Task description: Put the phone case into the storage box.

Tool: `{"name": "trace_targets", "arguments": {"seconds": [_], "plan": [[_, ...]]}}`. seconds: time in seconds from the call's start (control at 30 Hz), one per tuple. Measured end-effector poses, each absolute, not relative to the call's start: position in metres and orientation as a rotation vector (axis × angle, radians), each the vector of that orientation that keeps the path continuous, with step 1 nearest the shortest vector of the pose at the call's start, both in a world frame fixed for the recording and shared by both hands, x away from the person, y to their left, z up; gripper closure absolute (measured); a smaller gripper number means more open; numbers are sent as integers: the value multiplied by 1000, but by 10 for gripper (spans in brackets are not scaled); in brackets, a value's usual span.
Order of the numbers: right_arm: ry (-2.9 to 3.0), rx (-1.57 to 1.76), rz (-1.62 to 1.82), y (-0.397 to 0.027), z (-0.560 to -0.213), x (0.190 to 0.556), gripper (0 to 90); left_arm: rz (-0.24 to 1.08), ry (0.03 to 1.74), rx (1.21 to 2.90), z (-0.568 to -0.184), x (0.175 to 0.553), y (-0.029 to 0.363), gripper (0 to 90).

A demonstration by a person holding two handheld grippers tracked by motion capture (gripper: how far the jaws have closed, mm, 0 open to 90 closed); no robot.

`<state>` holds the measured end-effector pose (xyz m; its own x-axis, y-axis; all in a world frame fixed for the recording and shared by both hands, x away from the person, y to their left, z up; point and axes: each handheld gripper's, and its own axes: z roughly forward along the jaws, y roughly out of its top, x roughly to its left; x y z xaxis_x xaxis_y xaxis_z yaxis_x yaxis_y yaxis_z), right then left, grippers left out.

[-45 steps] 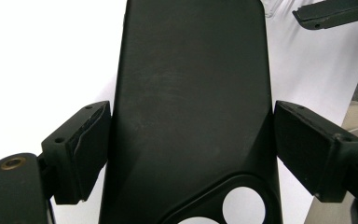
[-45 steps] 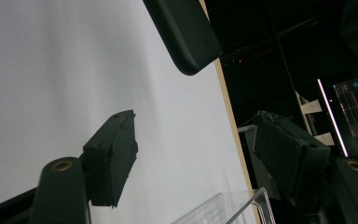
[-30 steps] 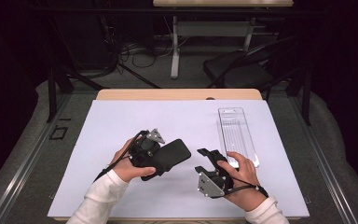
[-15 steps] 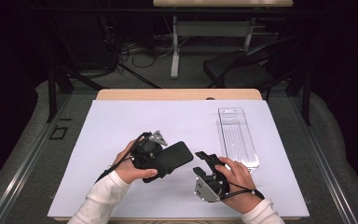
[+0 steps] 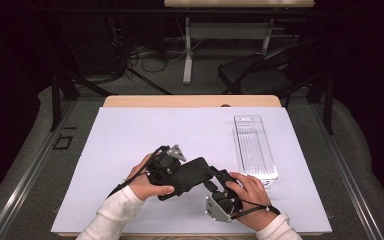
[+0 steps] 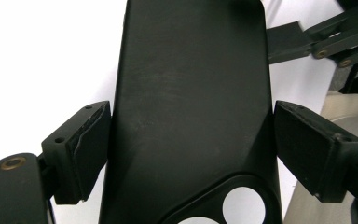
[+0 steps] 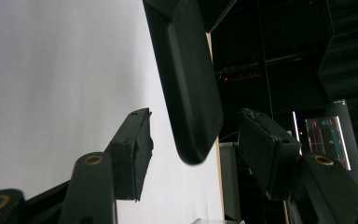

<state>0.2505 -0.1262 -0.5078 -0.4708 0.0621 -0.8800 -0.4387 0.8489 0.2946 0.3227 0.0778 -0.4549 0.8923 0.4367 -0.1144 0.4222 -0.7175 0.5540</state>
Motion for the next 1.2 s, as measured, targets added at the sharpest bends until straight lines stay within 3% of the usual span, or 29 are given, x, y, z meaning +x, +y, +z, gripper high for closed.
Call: {"name": "trace_targets", "arguments": {"seconds": [1.2], "plan": [[1864, -370, 500, -120, -514, 245, 581, -33, 566, 2456, -451, 308, 64, 143]]}}
